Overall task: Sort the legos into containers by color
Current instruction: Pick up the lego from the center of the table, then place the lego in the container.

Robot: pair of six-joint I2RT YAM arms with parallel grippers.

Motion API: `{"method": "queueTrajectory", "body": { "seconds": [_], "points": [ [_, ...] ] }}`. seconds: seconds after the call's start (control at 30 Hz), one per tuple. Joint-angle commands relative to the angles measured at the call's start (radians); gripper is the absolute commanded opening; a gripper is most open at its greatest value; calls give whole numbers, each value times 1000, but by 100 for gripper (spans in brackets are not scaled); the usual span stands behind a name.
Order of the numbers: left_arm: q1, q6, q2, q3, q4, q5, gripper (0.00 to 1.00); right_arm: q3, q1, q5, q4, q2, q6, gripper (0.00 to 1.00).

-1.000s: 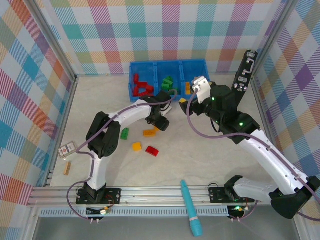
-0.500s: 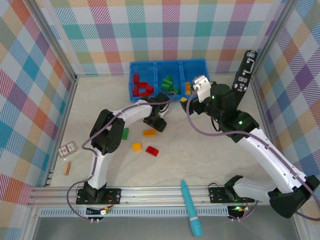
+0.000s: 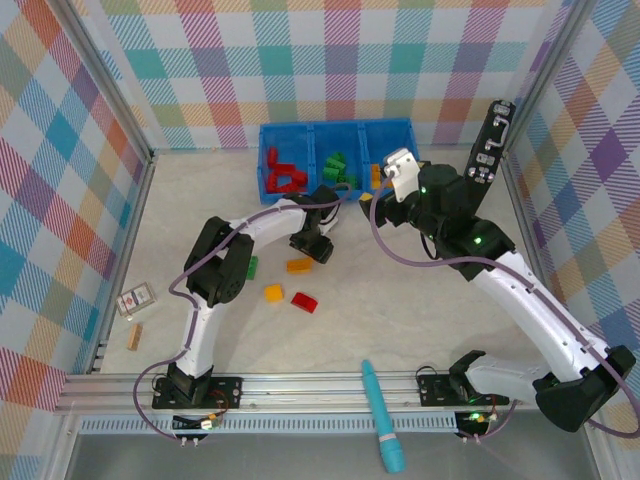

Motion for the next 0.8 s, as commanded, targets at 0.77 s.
{"method": "queueTrajectory", "body": {
  "seconds": [0.77],
  "points": [
    [-112,-198,232,910,-164,74,36,-8,-44,30,44,-56,19,99]
  ]
}}
